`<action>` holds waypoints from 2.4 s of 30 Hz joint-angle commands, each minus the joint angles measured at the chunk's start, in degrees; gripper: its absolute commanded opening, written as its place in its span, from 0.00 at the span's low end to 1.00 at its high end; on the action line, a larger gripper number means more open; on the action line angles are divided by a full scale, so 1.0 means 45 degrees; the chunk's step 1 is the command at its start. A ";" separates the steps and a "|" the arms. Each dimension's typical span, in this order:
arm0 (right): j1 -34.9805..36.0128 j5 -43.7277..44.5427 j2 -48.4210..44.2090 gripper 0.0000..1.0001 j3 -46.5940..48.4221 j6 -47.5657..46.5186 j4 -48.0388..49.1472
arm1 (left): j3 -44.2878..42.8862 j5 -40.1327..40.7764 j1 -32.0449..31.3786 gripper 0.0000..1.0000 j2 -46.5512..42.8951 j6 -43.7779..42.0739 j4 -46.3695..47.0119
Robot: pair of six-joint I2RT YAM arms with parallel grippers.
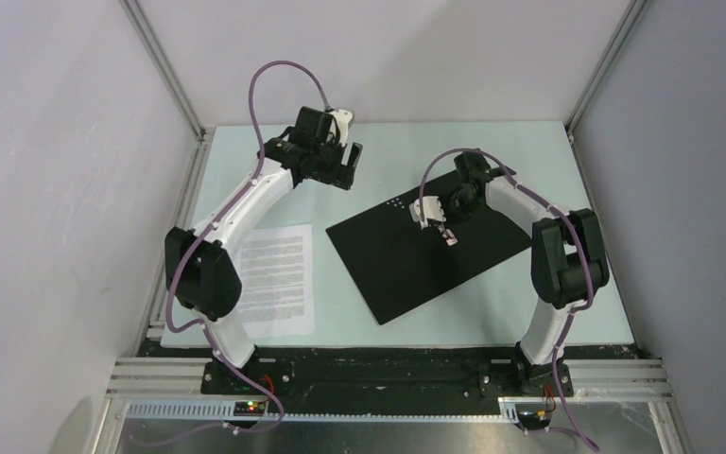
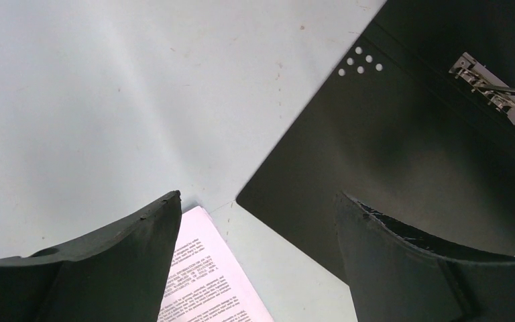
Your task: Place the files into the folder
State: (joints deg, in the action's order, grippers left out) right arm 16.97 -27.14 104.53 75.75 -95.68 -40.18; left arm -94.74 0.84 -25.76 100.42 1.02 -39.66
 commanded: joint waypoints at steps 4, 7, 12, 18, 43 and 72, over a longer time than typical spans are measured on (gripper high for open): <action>0.0770 0.0935 -0.0503 0.00 -0.0093 0.3041 0.0542 | -0.0632 -0.0611 0.0861 0.88 -0.0126 -0.0111 -0.0137; 0.1265 0.1908 -0.0472 0.00 0.0059 0.4641 0.0676 | -0.0530 -0.0688 0.0879 0.88 -0.0398 -0.1052 -0.0140; 0.2042 0.3684 0.0603 0.00 0.2191 0.8621 -0.1355 | -0.0269 -0.1690 0.1285 0.87 -0.0753 -0.1334 -0.0141; 0.1970 0.3953 0.1469 0.00 0.4227 1.1177 -0.2966 | 0.0676 -0.1715 0.1813 0.86 -0.1236 -0.1066 -0.0151; 0.2399 0.2645 0.0277 0.00 0.2964 0.9034 -0.2410 | 0.1629 -0.1681 0.2363 0.85 -0.1155 -0.0326 -0.0140; 0.2164 0.2136 -0.0038 0.00 0.2621 0.6574 -0.3457 | 0.1760 -0.1670 0.2418 0.85 -0.0739 0.0366 -0.0147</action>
State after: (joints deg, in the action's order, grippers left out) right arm 27.14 -15.57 106.26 86.67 -65.54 -55.61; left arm -86.52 -6.24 -15.25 97.38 1.61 -41.10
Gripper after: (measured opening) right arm 0.018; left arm 0.854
